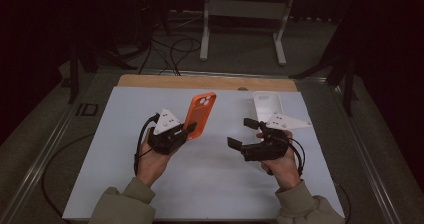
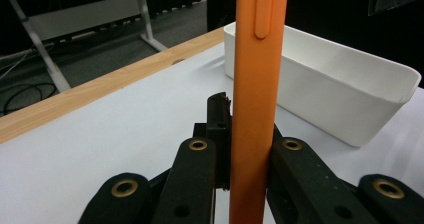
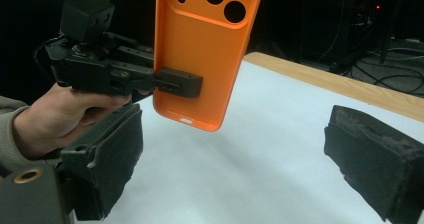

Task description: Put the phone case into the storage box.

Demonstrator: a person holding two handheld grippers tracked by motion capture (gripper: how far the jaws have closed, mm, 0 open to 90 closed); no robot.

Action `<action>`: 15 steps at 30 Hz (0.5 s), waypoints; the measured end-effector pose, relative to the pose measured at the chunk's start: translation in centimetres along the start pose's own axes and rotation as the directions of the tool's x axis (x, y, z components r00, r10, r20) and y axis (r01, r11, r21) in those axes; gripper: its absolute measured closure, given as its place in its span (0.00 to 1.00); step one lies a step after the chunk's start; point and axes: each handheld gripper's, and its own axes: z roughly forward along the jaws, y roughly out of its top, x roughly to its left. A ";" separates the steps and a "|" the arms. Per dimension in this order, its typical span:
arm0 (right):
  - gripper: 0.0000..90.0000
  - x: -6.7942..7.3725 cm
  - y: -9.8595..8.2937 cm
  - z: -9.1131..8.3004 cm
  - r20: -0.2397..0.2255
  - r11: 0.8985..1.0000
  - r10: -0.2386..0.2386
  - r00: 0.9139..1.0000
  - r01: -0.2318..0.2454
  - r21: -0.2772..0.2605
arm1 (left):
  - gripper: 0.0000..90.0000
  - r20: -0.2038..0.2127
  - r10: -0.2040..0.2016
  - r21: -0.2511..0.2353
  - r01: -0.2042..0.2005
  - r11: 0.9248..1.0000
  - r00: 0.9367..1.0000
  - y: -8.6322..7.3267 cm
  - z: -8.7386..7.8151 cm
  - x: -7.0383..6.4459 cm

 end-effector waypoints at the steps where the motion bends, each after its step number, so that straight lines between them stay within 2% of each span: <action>1: 0.10 0.0 0.0 0.0 -0.001 1.000 0.000 1.000 0.000 0.002 | 0.95 -0.007 0.004 0.001 -0.004 1.000 1.000 0.0 0.0 0.0; 15: 0.10 0.0 0.0 0.3 0.004 1.000 0.006 1.000 -0.006 -0.003 | 0.95 -0.044 0.001 -0.016 -0.002 1.000 0.999 0.0 -0.3 0.1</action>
